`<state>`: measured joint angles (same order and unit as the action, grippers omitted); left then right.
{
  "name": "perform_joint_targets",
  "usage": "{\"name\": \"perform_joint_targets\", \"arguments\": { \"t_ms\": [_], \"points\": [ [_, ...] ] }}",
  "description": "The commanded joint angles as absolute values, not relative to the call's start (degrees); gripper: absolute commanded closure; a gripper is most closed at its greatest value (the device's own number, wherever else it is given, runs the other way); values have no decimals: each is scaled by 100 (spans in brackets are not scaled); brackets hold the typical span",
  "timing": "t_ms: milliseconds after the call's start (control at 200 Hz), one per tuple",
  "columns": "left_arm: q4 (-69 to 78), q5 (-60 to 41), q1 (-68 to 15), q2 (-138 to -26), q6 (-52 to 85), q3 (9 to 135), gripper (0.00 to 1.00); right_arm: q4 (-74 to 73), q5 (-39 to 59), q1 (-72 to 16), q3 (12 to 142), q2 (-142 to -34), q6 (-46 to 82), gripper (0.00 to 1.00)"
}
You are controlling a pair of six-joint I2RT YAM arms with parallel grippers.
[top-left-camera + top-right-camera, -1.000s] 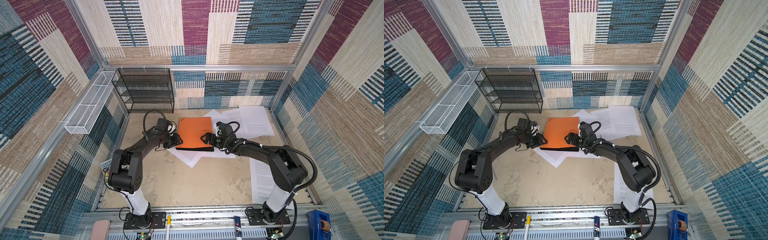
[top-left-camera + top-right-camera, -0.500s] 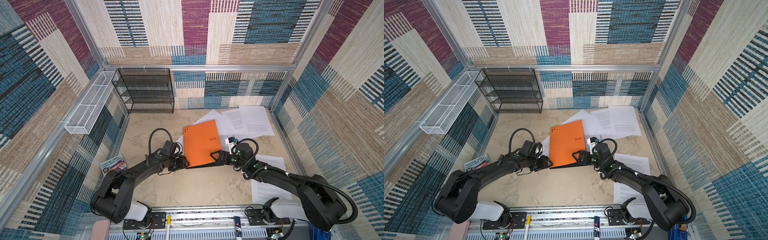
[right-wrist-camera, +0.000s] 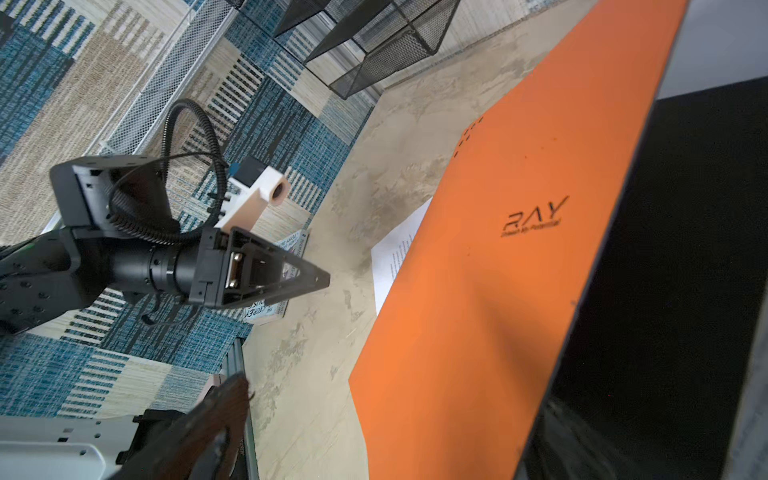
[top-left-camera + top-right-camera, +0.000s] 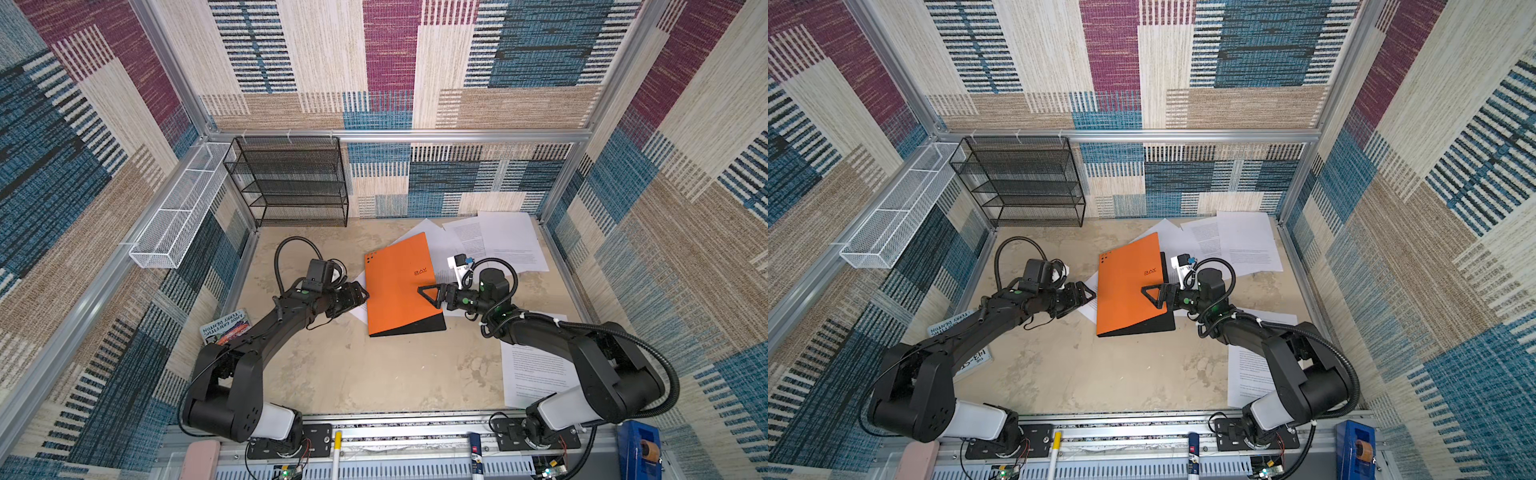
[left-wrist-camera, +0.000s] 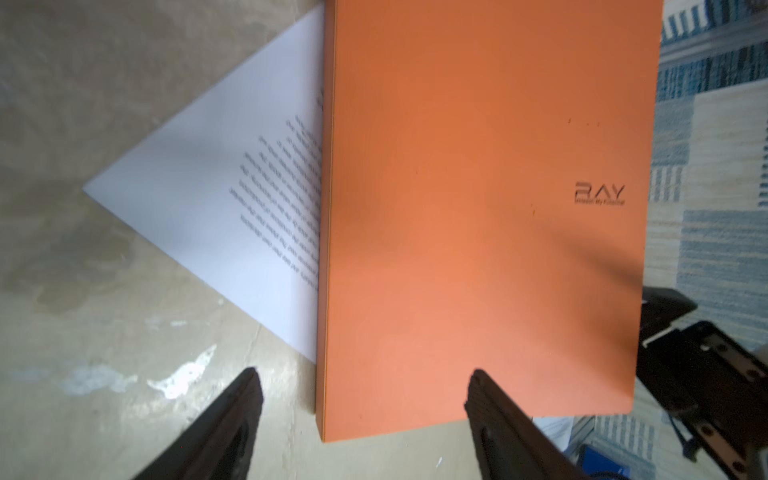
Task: Put the files into the folder
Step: 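Flip the orange cover open with the right gripper while the left holds the folder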
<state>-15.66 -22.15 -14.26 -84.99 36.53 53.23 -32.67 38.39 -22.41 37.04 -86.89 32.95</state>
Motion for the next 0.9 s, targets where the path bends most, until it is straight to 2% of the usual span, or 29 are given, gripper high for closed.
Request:
{"name": "perform_joint_targets", "arguments": {
  "t_ms": [0, 100, 306, 521, 897],
  "points": [
    [-1433, -2561, -1157, -9076, 3900, 5724, 33, -3709, 4241, -2236, 4031, -8931, 3302, 0],
    [-1662, -2706, -1012, -9960, 3858, 6454, 46, -3459, 4160, -2238, 4322, -9067, 3349, 0],
    [-1682, -2513, -880, -10782, 3996, 7185, 57, -2833, 3800, -2237, 4684, -9234, 3323, 0],
    [-1681, -2639, -900, -11510, 3986, 7430, 75, -2707, 3753, -2236, 4834, -9159, 3278, 0],
    [-1293, -2868, -1394, -11421, 4052, 7041, 78, -1833, 3443, -2350, 5035, -8627, 3046, 0]
  ]
}}
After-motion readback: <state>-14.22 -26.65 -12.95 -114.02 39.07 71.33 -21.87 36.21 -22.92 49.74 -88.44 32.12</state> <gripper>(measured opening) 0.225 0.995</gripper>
